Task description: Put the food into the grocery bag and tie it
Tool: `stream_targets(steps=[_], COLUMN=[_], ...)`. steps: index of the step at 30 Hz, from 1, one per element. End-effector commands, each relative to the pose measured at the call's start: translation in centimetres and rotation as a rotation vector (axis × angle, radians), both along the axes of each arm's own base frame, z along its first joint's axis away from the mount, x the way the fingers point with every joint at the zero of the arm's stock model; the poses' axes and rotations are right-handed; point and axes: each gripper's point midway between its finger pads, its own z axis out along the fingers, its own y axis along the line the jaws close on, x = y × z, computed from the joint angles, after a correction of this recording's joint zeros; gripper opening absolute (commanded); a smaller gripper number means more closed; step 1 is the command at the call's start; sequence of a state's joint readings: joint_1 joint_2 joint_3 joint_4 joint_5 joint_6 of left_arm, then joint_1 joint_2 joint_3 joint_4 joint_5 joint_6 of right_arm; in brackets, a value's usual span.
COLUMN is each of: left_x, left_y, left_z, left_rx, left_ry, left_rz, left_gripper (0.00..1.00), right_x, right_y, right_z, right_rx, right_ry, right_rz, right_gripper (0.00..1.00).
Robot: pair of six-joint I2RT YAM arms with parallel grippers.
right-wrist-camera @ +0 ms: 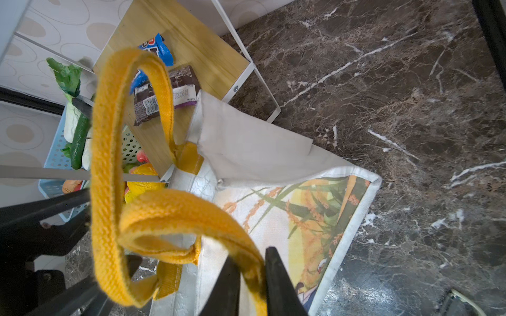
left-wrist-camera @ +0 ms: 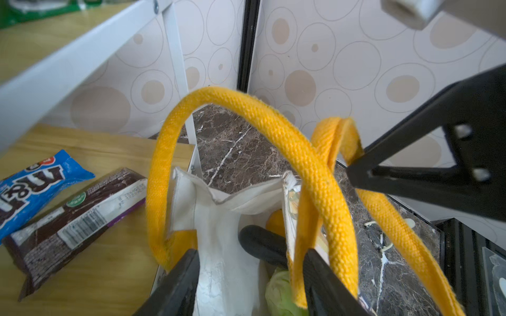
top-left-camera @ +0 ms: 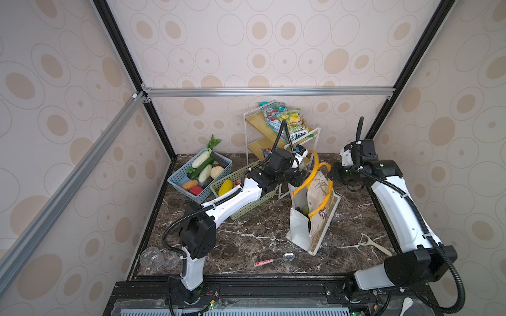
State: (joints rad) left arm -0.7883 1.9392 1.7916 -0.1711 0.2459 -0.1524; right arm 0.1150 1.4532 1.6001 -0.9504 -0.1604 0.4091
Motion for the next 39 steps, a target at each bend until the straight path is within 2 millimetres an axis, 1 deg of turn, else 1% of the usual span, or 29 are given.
stream_targets(steps=[1, 5, 8, 10, 15, 18, 22, 26, 31, 34, 35, 39], left_x=[0.5, 0.1, -0.1, 0.1, 1.1, 1.0, 1.0, 1.0, 0.9, 1.0, 0.9, 0.7], left_y=[-0.6, -1.2, -1.5, -1.6, -1.9, -2.1, -2.1, -1.9, -1.7, -1.7, -1.7, -1.6], left_z=[0.4, 0.5, 1.3, 1.8, 1.5, 1.5, 1.8, 2.9, 3.6, 3.4, 3.5, 4.6], left_rx=[0.024, 0.008, -0.013, -0.019, 0.009, 0.010, 0.012, 0.010, 0.017, 0.024, 0.023, 0.006], left_ry=[-0.039, -0.043, -0.055, -0.066, -0.069, -0.068, -0.078, -0.099, -0.112, -0.114, -0.113, -0.129], left_rz=[-0.066, -0.145, -0.172, -0.161, -0.144, -0.160, -0.162, -0.160, -0.162, -0.161, -0.162, -0.166], left_gripper=[0.65, 0.67, 0.67, 0.67, 0.67, 0.64, 0.57, 0.46, 0.43, 0.26, 0.22, 0.17], right_x=[-0.2, 0.1, 0.3, 0.5, 0.4, 0.2, -0.2, -0.9, -1.7, -2.1, -2.2, -2.8], right_y=[0.6, 1.3, 1.9, 2.8, 5.3, 5.8, 5.7, 5.3, 5.0, 5.2, 5.2, 5.2], right_z=[-0.3, -0.7, -0.6, -0.4, 0.6, 1.2, 2.3, 3.2, 4.0, 4.3, 4.4, 5.0], right_rx=[0.007, 0.037, 0.039, 0.050, 0.103, 0.113, 0.111, 0.097, 0.094, 0.103, 0.109, 0.118], right_ry=[0.008, 0.015, 0.018, 0.008, -0.044, -0.071, -0.106, -0.132, -0.155, -0.161, -0.166, -0.188], right_rz=[0.026, 0.051, 0.072, 0.104, 0.211, 0.231, 0.237, 0.233, 0.230, 0.235, 0.234, 0.238], right_gripper=[0.20, 0.20, 0.20, 0.20, 0.22, 0.22, 0.22, 0.22, 0.22, 0.22, 0.22, 0.23])
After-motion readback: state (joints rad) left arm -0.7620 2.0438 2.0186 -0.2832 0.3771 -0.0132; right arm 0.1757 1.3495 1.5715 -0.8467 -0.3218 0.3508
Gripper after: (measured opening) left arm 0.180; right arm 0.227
